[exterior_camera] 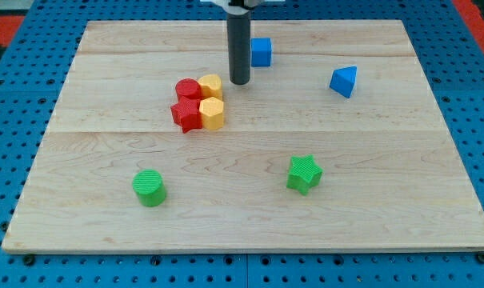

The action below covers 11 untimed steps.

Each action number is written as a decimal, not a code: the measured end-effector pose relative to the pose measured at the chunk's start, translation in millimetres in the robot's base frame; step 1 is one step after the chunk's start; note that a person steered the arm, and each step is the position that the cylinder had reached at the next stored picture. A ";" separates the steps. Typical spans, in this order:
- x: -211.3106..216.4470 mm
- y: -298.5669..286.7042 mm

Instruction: Push the blue cube closer to the blue triangle

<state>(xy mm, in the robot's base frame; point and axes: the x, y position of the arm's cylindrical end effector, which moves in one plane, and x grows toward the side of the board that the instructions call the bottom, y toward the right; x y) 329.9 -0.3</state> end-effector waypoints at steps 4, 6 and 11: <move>-7.2 39.7; -12.5 16.3; -60.6 103.9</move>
